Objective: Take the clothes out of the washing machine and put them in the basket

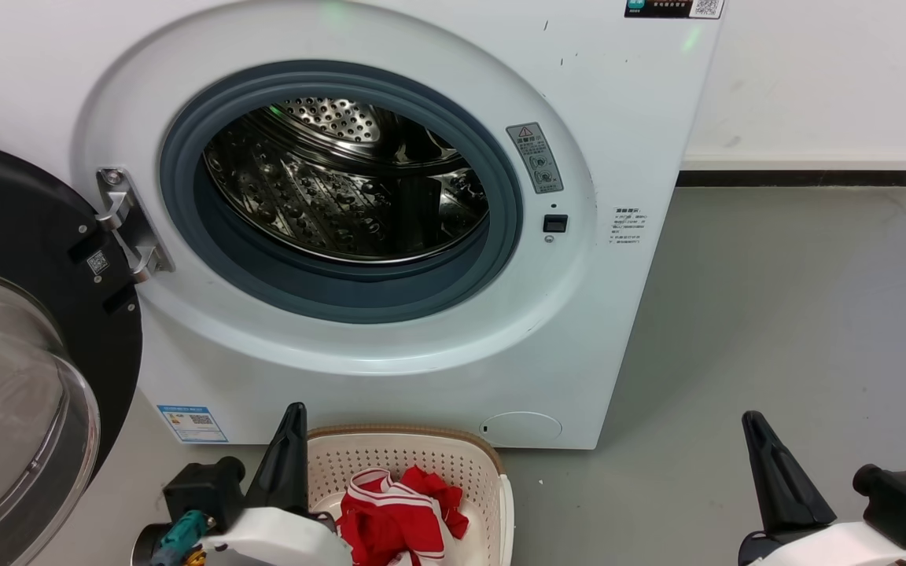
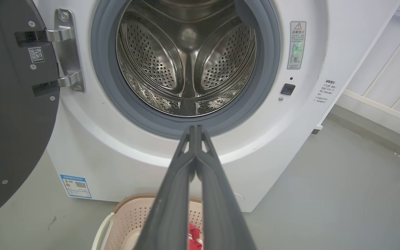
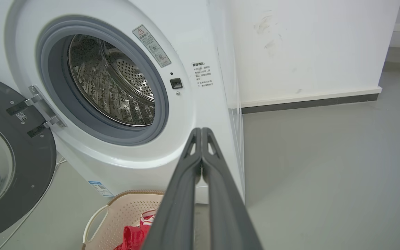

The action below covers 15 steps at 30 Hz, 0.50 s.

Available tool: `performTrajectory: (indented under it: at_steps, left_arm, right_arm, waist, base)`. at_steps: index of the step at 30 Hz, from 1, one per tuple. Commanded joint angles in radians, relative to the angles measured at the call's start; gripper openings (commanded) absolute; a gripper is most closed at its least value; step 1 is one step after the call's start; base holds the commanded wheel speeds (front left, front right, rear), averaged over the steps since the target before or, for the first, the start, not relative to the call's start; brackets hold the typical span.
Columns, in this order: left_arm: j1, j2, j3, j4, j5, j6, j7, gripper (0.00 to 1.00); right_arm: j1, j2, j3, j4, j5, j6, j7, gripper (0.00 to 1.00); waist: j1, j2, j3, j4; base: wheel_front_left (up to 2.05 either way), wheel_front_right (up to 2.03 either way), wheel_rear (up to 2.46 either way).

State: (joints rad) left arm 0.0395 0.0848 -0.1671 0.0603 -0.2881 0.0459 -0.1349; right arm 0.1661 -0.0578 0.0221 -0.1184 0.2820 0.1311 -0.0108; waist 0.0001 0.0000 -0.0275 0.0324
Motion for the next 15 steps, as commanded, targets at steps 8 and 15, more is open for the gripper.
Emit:
performTrajectory:
  at_steps: [8, 15]
  left_arm:
    - [-0.045, 0.009, 0.029, 0.018, -0.191, -0.027, 0.022, 0.00]
    - [-0.058, 0.011, 0.045, 0.038, -0.314, -0.044, 0.039, 0.00]
  right_arm:
    - [-0.062, -0.016, -0.003, 0.040, 0.196, 0.000, 0.003, 0.00]
    - [-0.085, -0.022, -0.006, 0.073, 0.322, 0.000, 0.006, 0.00]
  waist:
    - [-0.0001, 0.0000, 0.002, -0.003]
    - [-0.0001, 0.0000, 0.004, -0.005]
  base:
    - [0.00, 0.00, 0.00]
    - [0.00, 0.00, 0.00]
